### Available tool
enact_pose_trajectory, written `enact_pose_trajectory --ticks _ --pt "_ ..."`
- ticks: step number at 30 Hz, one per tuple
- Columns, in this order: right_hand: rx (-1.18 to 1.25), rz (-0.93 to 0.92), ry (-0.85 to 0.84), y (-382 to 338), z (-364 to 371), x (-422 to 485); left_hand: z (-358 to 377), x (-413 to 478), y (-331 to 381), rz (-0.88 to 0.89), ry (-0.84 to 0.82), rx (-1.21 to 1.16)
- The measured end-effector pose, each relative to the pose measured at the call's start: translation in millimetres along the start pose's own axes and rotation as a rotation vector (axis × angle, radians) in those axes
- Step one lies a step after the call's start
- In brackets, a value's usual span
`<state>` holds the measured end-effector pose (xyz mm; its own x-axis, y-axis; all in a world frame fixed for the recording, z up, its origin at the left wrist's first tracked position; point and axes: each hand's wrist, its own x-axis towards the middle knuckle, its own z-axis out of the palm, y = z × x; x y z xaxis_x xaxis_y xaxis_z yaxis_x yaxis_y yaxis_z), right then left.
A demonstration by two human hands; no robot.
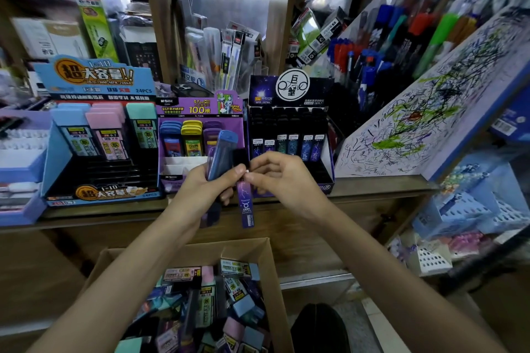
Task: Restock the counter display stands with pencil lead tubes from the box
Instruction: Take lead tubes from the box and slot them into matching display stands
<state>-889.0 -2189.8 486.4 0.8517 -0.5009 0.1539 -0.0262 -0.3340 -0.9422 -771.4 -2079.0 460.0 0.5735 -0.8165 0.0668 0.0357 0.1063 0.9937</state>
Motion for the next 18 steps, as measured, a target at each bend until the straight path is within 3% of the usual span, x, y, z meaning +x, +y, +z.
enact_pose_trajectory --ticks 3,10,13,18 --pt "0.001 0.011 0.035 0 -17 8 2 0 -2 -0.007 -0.009 -0.033" --pt "0.053 -0.066 0.390 -3 -76 31 -10 0 -3 -0.138 -0.096 -0.357" --pt "-0.042 -0.061 0.435 9 -84 43 -10 -2 -5 -0.124 -0.061 -0.263" --pt "-0.126 -0.058 0.371 34 -74 55 -10 -9 -6 -0.074 0.030 -0.074"
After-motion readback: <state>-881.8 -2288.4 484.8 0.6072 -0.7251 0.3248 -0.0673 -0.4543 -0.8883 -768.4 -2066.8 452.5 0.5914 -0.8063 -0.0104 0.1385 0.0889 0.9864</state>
